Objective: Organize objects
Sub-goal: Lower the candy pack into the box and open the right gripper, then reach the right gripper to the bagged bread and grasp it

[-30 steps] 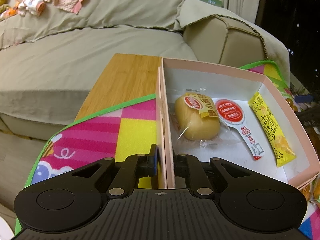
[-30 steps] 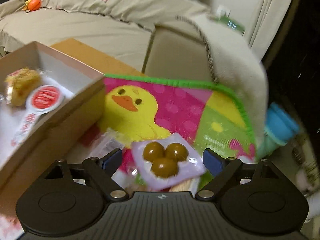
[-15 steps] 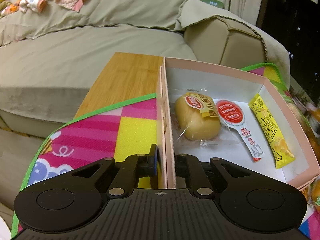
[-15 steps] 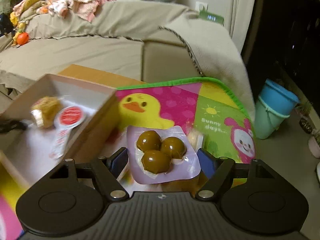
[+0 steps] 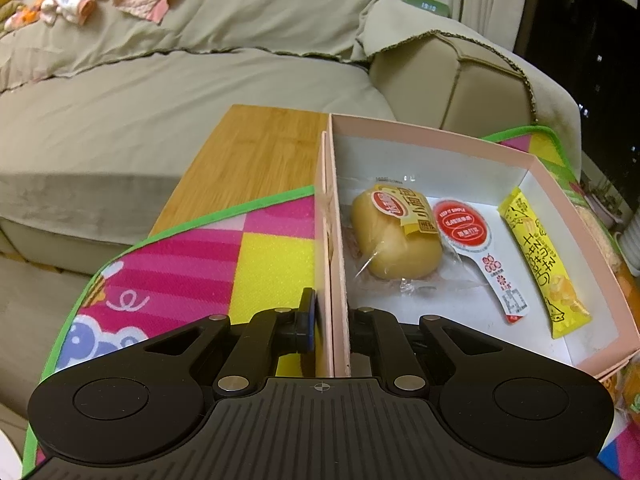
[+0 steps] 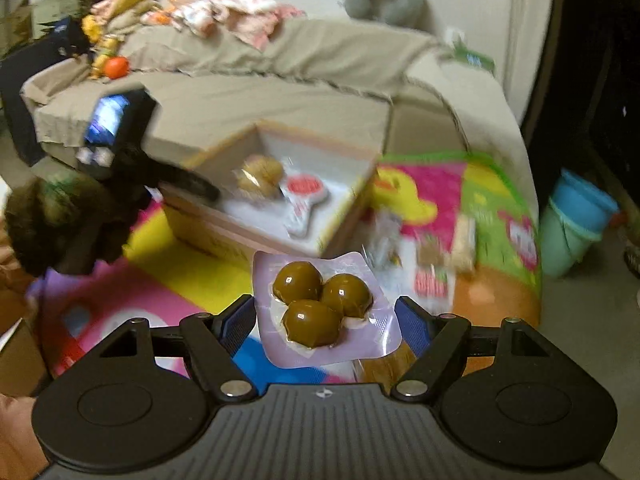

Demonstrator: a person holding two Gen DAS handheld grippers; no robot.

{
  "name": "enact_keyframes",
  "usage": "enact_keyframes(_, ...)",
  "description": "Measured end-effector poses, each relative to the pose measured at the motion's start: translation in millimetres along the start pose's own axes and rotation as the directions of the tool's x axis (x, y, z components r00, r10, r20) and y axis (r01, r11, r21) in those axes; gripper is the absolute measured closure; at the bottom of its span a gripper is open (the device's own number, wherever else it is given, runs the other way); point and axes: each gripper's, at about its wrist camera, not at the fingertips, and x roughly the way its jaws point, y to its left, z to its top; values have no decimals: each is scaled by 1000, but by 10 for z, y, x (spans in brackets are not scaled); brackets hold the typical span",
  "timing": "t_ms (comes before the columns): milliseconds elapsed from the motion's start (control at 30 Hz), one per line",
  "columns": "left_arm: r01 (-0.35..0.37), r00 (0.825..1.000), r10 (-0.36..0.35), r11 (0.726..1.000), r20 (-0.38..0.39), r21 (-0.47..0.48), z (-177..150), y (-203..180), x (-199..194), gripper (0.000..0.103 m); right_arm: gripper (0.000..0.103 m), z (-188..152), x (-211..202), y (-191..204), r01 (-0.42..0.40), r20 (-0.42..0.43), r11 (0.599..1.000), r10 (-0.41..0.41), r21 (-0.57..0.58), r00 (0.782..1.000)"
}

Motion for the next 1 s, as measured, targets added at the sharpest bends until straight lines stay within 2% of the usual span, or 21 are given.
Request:
enact_keyframes(167,9,1000,-9,1000,-1,-6,-1,18,-4,92,26,527,-197,206,-32,137,997,41,-67,990)
enact_keyframes(333,25,1000,-25,1000,-2,-9,-13,49,-12,91,26,982,-93,400,-28,250,993,56,-112,967)
enact_keyframes(433,30,1000,-30,1000,-3,-8,-13,68,-17,91,23,1157,102,424,-24,279,996,47,-84,959)
enact_keyframes(500,30,1000,-30,1000,-3,-6,-11,72,-16,91,18,1193,283,388,-46,259,997,61,-63,964)
enact_keyframes(633,29,1000,-29,1000,-4,-4,-6,77,-14,91,15,1000,451,351,-52,201,998,60,-45,978)
enact_keyframes(767,21,1000,-21,1000,-1,-3,-11,53,-16,91,6,714,444,208,-8,167,1000,11,-19,986)
enact_keyframes(1000,8,1000,-8,1000,-5,-4,-9,23,-19,92,3,73,418,39,94,72,996,-94,1,993)
